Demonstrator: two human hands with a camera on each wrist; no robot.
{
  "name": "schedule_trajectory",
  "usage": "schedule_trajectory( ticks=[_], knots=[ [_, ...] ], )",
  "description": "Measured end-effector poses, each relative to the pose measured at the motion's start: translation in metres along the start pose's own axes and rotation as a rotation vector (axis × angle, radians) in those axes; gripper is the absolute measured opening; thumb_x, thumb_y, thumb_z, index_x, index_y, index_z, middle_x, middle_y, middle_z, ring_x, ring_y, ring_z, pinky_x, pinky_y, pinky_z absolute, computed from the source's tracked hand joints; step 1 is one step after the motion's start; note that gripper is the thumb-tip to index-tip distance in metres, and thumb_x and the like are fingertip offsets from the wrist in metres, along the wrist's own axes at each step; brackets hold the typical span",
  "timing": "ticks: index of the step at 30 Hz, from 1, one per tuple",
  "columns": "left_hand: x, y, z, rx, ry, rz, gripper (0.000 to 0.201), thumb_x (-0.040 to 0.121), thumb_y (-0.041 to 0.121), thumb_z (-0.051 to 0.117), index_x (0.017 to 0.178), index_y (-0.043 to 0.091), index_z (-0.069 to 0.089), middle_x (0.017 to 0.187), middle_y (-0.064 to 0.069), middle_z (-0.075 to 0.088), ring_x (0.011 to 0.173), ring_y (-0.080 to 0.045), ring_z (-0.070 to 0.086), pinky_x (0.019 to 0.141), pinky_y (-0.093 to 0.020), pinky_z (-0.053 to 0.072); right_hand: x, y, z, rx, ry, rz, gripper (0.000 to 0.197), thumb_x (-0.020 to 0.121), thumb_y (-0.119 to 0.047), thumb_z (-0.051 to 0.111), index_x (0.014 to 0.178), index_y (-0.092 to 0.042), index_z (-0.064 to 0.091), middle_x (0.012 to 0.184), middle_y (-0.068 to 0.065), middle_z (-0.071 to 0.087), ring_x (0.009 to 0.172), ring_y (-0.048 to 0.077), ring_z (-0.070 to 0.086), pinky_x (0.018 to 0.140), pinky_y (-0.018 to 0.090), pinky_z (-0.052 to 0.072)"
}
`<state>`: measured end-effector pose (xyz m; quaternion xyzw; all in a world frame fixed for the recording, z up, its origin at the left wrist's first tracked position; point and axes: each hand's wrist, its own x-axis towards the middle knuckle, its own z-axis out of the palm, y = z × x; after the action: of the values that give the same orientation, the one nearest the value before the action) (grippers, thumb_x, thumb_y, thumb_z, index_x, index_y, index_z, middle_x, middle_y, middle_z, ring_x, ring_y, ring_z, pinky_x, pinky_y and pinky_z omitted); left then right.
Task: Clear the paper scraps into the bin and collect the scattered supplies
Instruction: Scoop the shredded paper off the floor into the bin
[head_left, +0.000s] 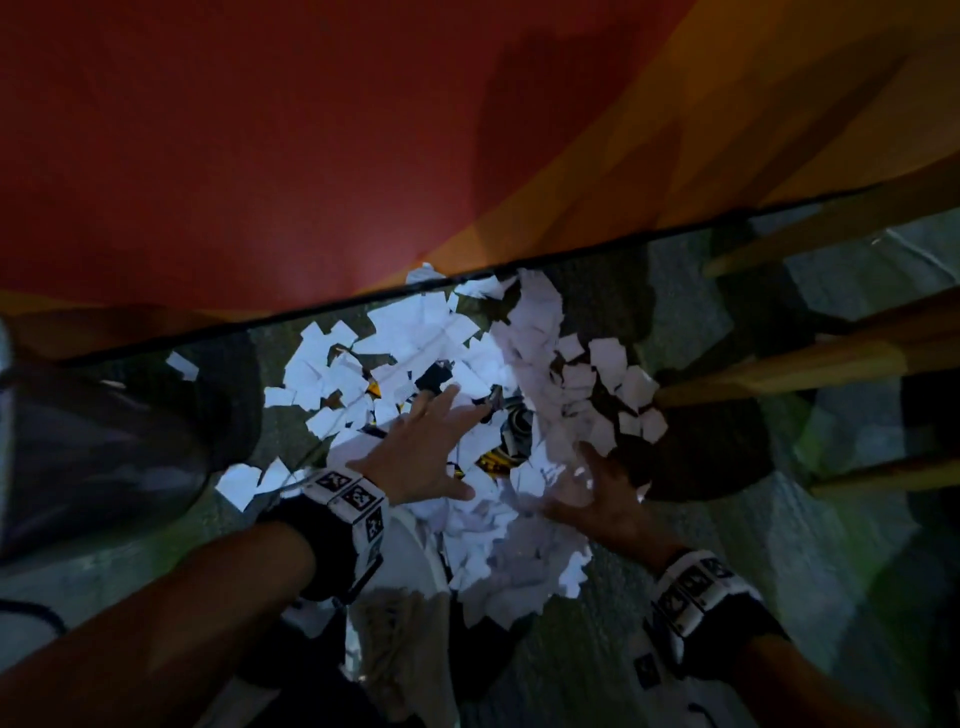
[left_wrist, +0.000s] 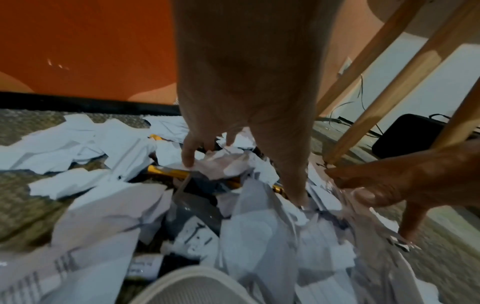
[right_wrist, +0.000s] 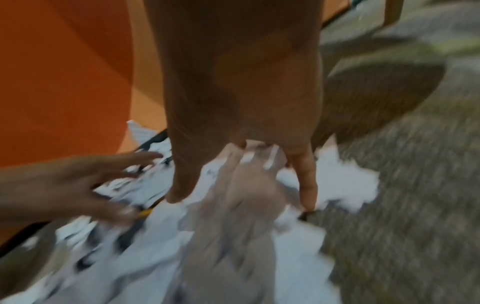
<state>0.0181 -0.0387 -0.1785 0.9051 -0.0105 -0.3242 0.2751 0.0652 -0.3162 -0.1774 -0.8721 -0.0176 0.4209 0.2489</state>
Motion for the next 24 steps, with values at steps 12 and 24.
schedule_trajectory(
  ticks=[12,24],
  knots=[
    [0.008,0.009,0.010,0.041,0.368,0.020,0.026,0.100,0.013,0.048,0.125,0.012,0.055,0.130,-0.013,0.045,0.117,-0.031,0.046,0.095,-0.041,0.041,0.001,-0.038,0.039,0.123,0.371,-0.117,0.064,0.086,-0.021,0.071,0.143,-0.010,0.044,0.135,0.017,0.052,0.123,0.036,0.050,0.091,0.033,0.040],
    [0.049,-0.030,-0.062,-0.328,0.614,0.016,0.033,0.099,0.008,0.044,0.129,0.015,0.056,0.111,-0.006,0.048,0.090,-0.023,0.052,0.081,-0.031,0.042,0.101,-0.125,-0.046,0.013,0.330,-0.309,0.052,0.083,-0.008,0.069,0.132,-0.006,0.054,0.127,0.020,0.059,0.117,0.034,0.056,0.088,0.031,0.044]
  ],
)
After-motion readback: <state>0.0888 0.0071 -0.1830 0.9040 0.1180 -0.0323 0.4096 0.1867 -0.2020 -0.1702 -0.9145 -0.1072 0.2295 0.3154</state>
